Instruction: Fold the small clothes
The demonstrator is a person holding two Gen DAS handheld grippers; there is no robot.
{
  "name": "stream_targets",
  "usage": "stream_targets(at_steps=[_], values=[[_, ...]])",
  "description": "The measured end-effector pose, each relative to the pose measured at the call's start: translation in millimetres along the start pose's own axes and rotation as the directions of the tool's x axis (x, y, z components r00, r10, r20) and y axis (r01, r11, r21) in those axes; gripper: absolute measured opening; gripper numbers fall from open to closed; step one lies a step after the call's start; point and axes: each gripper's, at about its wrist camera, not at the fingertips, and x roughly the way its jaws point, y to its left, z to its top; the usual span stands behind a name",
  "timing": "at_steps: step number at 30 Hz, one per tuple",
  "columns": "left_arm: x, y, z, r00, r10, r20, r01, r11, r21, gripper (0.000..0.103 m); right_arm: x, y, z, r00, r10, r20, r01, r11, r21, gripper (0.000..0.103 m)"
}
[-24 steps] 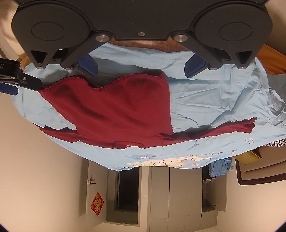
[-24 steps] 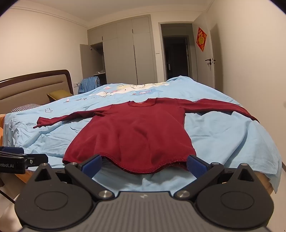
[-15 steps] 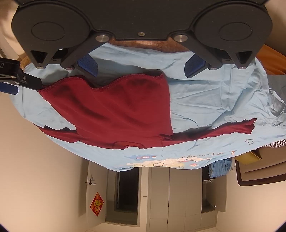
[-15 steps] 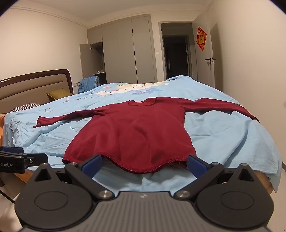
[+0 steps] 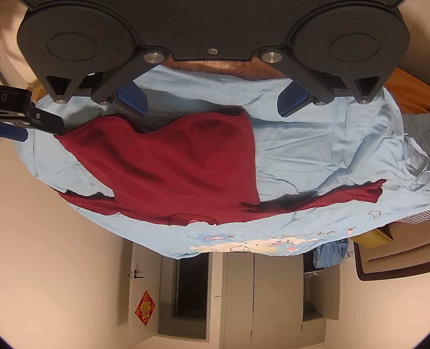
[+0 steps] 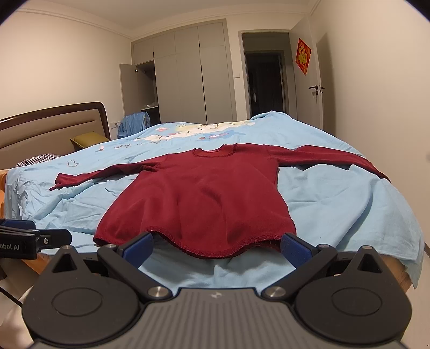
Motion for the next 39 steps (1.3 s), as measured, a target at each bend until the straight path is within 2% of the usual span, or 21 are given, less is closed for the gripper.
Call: stream_targets(at_steps=[39], values=[[0.1,0.0,0.1,1.0,0.0,-0.004,0.0,1.0,-0.001,0.102,6.8,-1.8,-5.7,1.0,-0.004,-0.025,0.004,1.0,0.002,0.103]])
